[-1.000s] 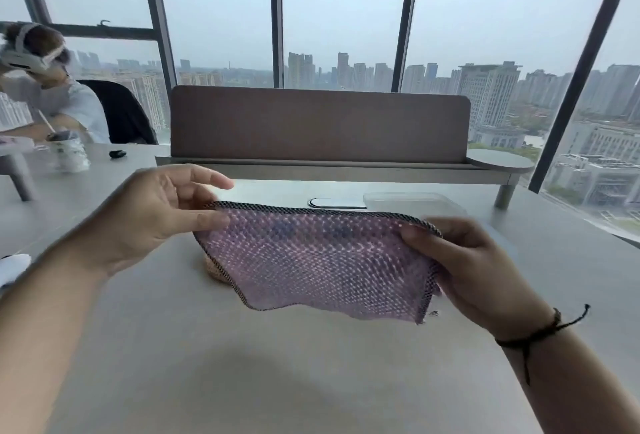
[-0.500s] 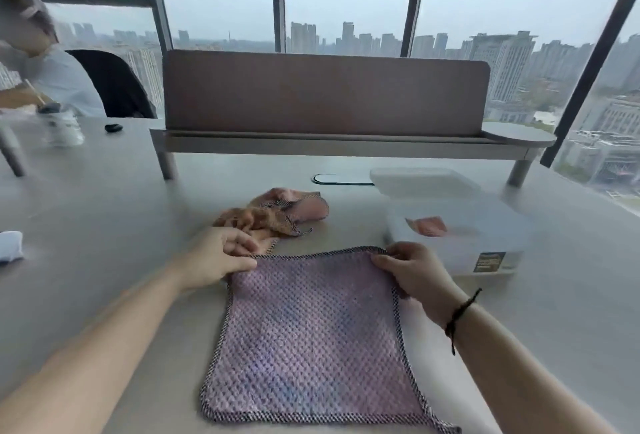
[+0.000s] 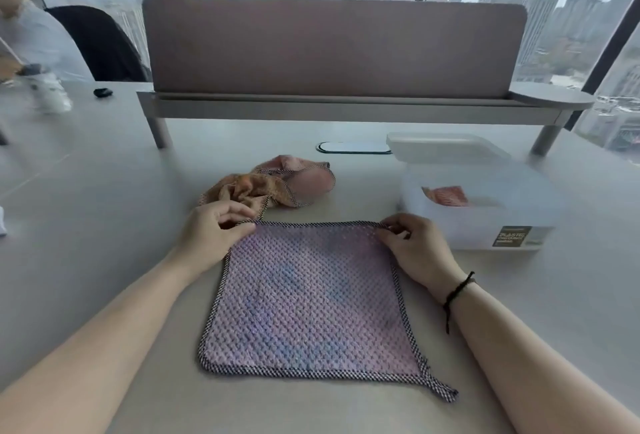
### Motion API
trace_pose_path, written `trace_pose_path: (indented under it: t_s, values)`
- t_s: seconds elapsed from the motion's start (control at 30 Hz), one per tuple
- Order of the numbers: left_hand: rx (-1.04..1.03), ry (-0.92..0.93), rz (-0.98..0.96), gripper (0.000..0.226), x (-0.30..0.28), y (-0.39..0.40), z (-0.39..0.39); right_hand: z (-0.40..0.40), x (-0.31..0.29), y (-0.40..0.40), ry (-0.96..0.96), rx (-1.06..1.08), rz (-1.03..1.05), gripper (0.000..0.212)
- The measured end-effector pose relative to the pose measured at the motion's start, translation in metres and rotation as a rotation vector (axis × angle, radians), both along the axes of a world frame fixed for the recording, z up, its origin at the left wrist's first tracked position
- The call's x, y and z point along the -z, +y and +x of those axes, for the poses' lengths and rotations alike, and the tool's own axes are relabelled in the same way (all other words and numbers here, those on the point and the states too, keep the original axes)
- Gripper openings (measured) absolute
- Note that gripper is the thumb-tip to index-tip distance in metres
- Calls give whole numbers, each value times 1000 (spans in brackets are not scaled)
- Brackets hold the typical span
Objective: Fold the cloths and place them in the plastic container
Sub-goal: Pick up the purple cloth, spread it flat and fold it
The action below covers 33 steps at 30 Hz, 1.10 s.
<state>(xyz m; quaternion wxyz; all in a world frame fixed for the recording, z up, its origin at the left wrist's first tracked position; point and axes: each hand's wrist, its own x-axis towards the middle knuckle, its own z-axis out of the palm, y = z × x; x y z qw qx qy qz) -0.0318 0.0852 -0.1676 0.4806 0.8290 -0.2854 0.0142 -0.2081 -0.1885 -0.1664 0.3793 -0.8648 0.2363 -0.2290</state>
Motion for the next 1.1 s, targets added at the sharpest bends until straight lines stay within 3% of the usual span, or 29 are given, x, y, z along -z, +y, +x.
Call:
trace_pose_path:
  t_s: [0.23,0.33,0.6,1.0,1.1]
  values:
    - [159,87,-34,27,-5,23,-19,-29,1,-5,-158,-129,213,24]
    - [192,52,23,27,-4,32,-29,-41,0,-5,-113,-170,80,34]
    - [196,-65,86,35,2,46,-39,-63,1,0,83,-193,-203,36]
    - [181,-118,121,48,7,49,-33,-64,-1,5,81,-209,-245,32]
    - [193,-112,131,37,5,48,-34,-64,0,6,94,-213,-267,32]
